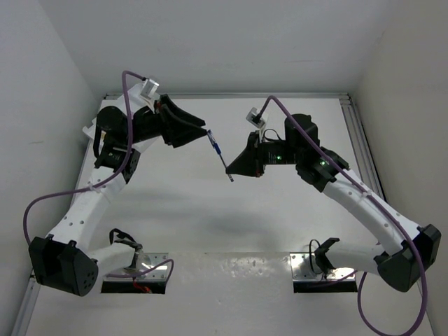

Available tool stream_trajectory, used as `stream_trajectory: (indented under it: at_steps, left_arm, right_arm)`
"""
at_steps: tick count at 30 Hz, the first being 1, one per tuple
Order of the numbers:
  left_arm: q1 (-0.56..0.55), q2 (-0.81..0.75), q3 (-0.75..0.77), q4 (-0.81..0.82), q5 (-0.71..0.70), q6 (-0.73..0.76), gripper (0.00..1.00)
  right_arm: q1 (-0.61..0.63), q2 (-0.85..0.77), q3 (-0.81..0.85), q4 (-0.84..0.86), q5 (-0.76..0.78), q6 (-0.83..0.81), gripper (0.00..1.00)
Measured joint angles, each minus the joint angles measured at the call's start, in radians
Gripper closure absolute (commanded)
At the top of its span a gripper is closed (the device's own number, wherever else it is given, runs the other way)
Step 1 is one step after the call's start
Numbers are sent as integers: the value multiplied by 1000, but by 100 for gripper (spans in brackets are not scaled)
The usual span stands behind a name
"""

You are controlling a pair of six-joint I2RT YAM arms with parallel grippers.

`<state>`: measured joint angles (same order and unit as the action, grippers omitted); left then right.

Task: Sort the stationery into containers
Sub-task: Close the pen cap on the pen.

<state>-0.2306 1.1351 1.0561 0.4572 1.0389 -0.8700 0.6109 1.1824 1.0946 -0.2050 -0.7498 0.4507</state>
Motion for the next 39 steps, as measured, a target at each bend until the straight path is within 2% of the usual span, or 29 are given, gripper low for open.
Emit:
stream_trajectory:
  at_steps: [7,14,21,24,27,28,30,39]
  left_arm:
    - [-8,27,-1,12,-24,-28,40]
    - [-18,35,-9,40,-32,-57,53]
    - [-24,37,-46,79,-33,-99,55]
    - [-25,42,-50,88,-33,-113,61]
    - [-28,43,-50,99,-32,-125,76]
    - [-31,43,-50,104,-33,-127,86]
    - [-38,43,-51,114,-33,-138,99]
    - [-66,43,-103,129,-96,-146,100]
  right_arm:
    - [1,10,10,12,-21,18,100]
    - [2,11,10,14,-23,21,100]
    - [2,20,16,19,-29,23,100]
    - [2,25,20,21,-30,25,100]
    - [2,27,21,23,-30,27,100]
    - [2,28,21,24,-30,28,100]
    - [2,30,21,23,-28,30,100]
    - [-8,61,21,6,-39,74,100]
